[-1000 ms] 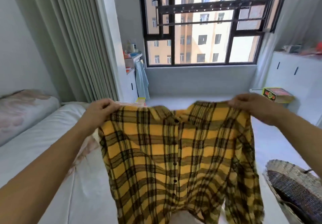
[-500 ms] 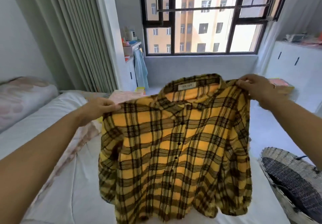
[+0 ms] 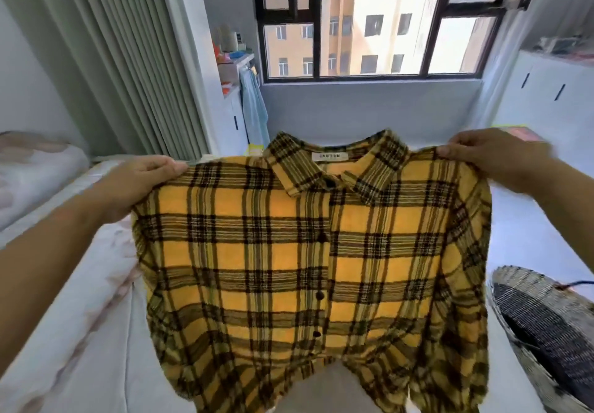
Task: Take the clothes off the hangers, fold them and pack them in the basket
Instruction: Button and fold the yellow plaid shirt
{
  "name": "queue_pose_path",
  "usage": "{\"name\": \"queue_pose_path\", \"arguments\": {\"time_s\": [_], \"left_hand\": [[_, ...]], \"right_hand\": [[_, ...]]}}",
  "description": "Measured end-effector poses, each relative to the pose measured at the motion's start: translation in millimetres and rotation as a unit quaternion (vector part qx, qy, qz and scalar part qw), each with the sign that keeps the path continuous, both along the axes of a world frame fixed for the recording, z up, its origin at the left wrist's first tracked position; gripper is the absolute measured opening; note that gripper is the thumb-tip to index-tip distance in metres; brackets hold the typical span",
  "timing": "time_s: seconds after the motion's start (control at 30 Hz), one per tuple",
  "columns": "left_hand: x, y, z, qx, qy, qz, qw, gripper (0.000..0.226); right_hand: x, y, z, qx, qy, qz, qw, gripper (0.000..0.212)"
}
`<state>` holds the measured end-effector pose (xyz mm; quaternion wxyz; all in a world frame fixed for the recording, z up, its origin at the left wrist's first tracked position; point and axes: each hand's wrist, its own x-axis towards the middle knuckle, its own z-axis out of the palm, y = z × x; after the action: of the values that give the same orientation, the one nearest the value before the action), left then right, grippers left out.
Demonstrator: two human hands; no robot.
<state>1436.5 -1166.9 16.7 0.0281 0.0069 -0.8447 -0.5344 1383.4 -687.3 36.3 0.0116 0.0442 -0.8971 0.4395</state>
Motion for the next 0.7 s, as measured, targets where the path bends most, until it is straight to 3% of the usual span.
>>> {"name": "queue_pose_path", "arguments": {"time_s": [0.17, 0.27, 0.5, 0.63, 0.7], "left_hand": [[-90.5, -1.6, -62.7, -0.067, -0.061, -0.002, 0.996, 0.036], [-155.9, -4.6, -65.5, -0.080, -0.047, 0.002, 0.996, 0.034], [-272.4, -25.5, 10.2, -0.008, 0.061, 0.007, 0.998, 0.022], [-292.1, -45.1, 34.8, -0.006, 0.116, 0.011, 0.993, 0.023], [-289.0, -54.1, 32.6, -0.016, 0.123, 0.007, 0.992, 0.023]], "right_hand": [[-85.4, -21.0, -77.2, -0.077, -0.073, -0.067, 0.992, 0.014], [-142.8, -30.3, -89.0, -0.070, -0.050, -0.109, 0.990, 0.016], [-229.6, -45.1, 3.9, -0.089, 0.103, -0.116, 0.984, 0.012], [-234.0, -51.3, 44.7, -0.116, 0.129, -0.082, 0.981, 0.038], [-232.2, -56.3, 44.1, -0.138, 0.123, -0.069, 0.980, 0.025]]}}
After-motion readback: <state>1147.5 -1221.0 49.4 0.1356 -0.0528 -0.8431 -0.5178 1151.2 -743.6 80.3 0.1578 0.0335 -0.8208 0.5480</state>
